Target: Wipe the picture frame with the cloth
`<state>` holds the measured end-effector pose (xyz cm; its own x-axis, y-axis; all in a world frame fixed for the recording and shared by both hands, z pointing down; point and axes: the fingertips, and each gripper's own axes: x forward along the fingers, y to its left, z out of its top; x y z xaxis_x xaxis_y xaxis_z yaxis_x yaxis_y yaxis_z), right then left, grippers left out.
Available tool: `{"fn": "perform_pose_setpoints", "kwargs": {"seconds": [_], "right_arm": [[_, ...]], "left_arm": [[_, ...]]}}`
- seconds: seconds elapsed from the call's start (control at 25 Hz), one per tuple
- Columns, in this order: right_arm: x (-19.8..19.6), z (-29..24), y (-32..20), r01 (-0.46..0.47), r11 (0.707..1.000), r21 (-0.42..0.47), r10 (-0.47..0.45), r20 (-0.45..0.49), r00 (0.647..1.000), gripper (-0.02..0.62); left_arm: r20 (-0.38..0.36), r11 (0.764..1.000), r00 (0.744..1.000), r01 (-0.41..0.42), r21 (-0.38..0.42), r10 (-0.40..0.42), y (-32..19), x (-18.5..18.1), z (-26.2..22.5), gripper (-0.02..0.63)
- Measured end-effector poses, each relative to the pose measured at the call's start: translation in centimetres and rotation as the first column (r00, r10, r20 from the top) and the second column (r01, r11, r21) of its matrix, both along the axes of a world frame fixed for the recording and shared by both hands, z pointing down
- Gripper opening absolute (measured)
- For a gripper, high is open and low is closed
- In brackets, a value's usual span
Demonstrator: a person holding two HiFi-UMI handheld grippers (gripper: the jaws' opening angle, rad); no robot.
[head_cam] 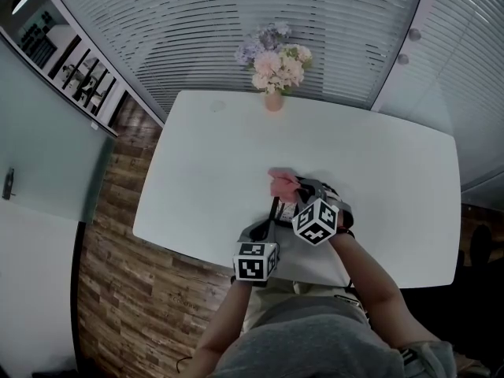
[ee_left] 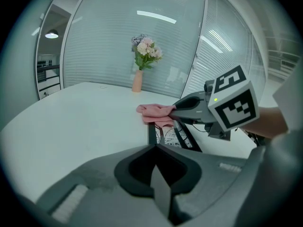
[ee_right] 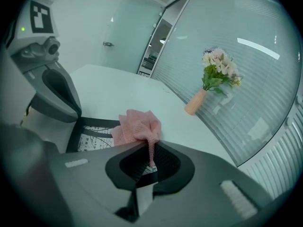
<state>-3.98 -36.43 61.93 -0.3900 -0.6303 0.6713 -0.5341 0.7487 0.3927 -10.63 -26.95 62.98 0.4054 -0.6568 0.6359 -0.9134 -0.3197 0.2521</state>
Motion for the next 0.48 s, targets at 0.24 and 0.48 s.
{"fn": "perform_pose_setpoints", "kwargs": {"seconds": [0.24, 0.48], "right_arm": [[-0.4, -2.1, 0.9, 0.006, 0.999, 0.031, -0.007, 0.054, 0.998, 0.017], [-0.6, -4.9, 2.7, 0.012, 0.998, 0.059, -0.019, 0.126, 0.992, 0.017]], "left_arm": [[0.002, 1.0, 1.0, 0.002, 0.004, -0.002, 0.0, -0.1, 0.0, 0.002], [0.008, 1.0, 1.0, 0.002, 0.008, -0.002, 0.0, 0.0, 0.0, 0.002]]}}
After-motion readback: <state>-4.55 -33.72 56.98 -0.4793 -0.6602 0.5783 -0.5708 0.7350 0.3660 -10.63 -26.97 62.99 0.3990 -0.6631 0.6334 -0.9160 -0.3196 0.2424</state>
